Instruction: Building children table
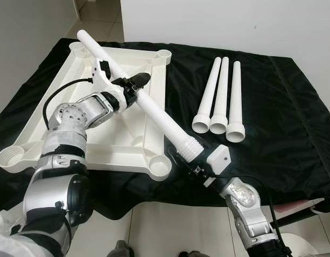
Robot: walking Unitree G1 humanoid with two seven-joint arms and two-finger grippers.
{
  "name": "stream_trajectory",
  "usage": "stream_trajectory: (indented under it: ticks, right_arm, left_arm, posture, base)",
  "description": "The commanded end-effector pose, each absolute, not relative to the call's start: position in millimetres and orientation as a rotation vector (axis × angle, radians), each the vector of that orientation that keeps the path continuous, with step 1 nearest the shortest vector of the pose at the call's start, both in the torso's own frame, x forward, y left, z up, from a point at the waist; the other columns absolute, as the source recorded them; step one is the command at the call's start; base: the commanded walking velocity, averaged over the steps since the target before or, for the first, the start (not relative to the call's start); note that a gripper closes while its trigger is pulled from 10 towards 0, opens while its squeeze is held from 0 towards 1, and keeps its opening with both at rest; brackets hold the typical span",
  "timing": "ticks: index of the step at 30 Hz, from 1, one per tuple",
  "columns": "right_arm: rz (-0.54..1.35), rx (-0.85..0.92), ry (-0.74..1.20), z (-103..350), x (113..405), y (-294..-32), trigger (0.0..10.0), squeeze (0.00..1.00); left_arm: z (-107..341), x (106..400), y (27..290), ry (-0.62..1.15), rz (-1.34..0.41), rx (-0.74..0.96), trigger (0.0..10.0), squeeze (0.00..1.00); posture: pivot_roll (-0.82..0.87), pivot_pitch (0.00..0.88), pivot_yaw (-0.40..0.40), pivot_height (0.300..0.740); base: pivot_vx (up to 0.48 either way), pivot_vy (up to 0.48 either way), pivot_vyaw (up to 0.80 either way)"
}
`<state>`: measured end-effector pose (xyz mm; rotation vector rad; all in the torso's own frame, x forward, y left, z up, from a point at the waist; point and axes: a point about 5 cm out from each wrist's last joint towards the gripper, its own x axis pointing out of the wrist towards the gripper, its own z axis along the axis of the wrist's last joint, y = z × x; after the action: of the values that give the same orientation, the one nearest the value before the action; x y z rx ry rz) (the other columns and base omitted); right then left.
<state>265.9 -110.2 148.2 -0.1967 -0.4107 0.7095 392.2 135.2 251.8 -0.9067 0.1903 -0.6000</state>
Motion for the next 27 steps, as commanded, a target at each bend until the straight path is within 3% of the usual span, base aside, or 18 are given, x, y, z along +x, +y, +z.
stream_trajectory:
  ticks: [1, 9, 10, 11, 12, 13, 22, 23, 27]
  right_arm:
    - [0.726, -0.147, -0.395, 149, 264, -109, 10.0, 0.0]
    - [0.778, -0.029, -0.262, 142, 267, -107, 10.0, 0.0]
    - [0.781, 0.018, -0.241, 143, 270, -107, 10.0, 1.0]
    - [0.784, 0.053, -0.235, 145, 271, -107, 10.0, 1.0]
    - [0.784, 0.053, -0.235, 145, 271, -107, 10.0, 1.0]
    - [0.808, 0.086, -0.229, 146, 270, -107, 10.0, 1.0]
    - [0.802, 0.139, -0.253, 159, 273, -113, 10.0, 1.0]
    - [0.788, 0.13, -0.261, 161, 274, -115, 10.0, 0.0]
    - [0.722, 0.095, -0.272, 166, 281, -121, 10.0, 0.0]
  left_arm:
    - [252, 396, 142, 0.179, -0.552, -0.897, 0.0, 0.0]
    - [262, 399, 148, 0.142, -0.528, -0.953, 0.0, 0.0]
    - [267, 399, 149, 0.13, -0.53, -0.966, 0.0, 0.0]
    - [272, 399, 150, 0.112, -0.538, -0.966, 0.8, 0.0]
    - [272, 399, 150, 0.112, -0.538, -0.966, 0.8, 0.0]
    - [278, 398, 149, 0.099, -0.559, -0.968, 10.0, 0.0]
    - [331, 393, 159, -0.092, -0.629, -0.951, 10.0, 0.0]
    - [338, 391, 162, -0.13, -0.628, -0.924, 10.0, 0.0]
    - [351, 388, 165, -0.196, -0.625, -0.841, 10.0, 0.0]
  posture:
    - [0.03, 0.086, 0.011, 0.74]
    - [0.04, 0.091, 0.003, 0.74]
    - [0.04, 0.091, 0.003, 0.74]
    - [0.04, 0.091, 0.003, 0.74]
    - [0.04, 0.091, 0.003, 0.74]
    - [0.03, 0.091, 0.003, 0.74]
    - [0.04, 0.084, 0.004, 0.74]
    - [0.04, 0.084, 0.004, 0.74]
    - [0.03, 0.078, 0.003, 0.74]
  base:
    - [0.0, 0.0, 0.0]
    - [0.0, 0.0, 0.0]
    - [0.0, 0.0, 0.0]
    - [0.0, 0.0, 0.0]
    - [0.0, 0.0, 0.0]
    - [0.0, 0.0, 0.0]
    - [0.0, 0.0, 0.0]
    - [0.0, 0.0, 0.0]
    - [0.0, 0.0, 0.0]
